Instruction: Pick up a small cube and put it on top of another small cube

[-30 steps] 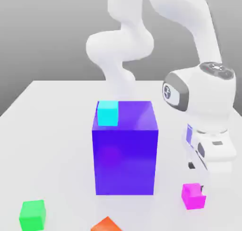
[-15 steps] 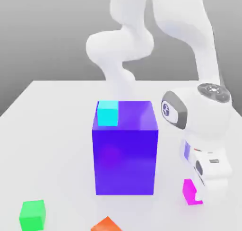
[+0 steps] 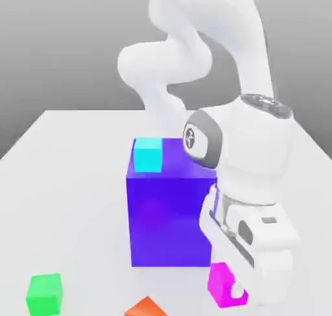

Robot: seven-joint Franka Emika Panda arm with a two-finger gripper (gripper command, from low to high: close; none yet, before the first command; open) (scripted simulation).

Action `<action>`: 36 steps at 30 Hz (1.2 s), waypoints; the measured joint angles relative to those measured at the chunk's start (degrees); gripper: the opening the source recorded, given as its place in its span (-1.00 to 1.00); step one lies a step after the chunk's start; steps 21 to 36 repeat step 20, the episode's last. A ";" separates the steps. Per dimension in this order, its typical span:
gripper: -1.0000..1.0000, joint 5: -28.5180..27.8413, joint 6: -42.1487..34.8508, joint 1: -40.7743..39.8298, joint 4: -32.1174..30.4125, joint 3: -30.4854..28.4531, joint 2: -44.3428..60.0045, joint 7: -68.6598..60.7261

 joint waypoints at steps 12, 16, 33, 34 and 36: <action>-1.00 21.01 -11.51 -20.83 2.52 -5.89 -2.29 -11.90; -1.00 26.46 -6.34 -23.65 2.92 -3.28 4.17 -14.97; 1.00 27.16 -5.20 -24.36 3.01 -2.49 5.50 -15.41; 1.00 27.16 -5.20 -24.36 3.01 -2.49 5.50 -15.41; 1.00 27.16 -5.20 -24.36 3.01 -2.49 5.50 -15.41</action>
